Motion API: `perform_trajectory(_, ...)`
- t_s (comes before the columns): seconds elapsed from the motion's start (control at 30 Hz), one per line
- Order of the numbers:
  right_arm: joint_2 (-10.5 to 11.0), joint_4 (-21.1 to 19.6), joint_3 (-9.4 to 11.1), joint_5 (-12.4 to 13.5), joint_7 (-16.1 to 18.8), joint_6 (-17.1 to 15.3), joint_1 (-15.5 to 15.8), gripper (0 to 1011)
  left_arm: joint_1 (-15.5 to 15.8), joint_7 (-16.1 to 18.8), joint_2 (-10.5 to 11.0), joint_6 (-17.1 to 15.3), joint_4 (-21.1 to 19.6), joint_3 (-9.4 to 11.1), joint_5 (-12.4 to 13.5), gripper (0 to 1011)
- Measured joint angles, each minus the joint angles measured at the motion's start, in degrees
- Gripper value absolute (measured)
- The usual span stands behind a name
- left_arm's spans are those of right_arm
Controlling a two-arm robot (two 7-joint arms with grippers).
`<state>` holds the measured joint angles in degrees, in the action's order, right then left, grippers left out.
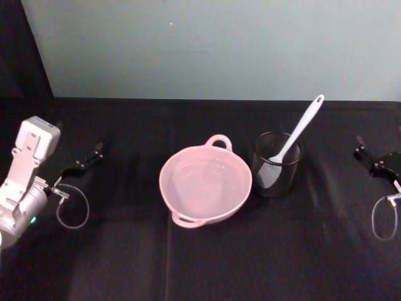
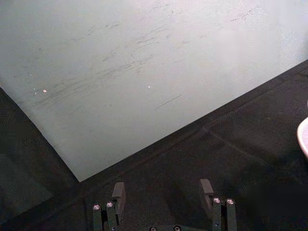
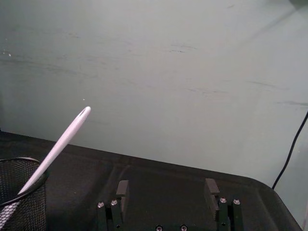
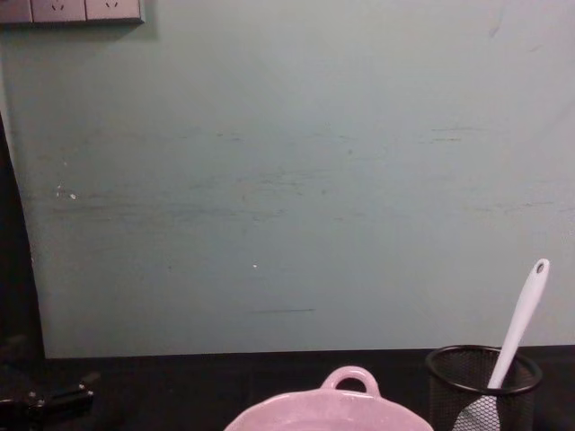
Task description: Use the one hand to pick up the spoon and stir the clear water in the bowl.
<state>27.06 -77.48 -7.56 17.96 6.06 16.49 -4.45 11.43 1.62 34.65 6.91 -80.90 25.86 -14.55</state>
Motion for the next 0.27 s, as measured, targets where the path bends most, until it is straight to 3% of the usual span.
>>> perform_trajectory(0.27, 0.04, -0.05, -0.04, 0.0, 0.1, -0.05, 0.0, 1003, 0.0, 0.0, 0.0, 0.0, 0.0, 0.0, 0.0, 1011)
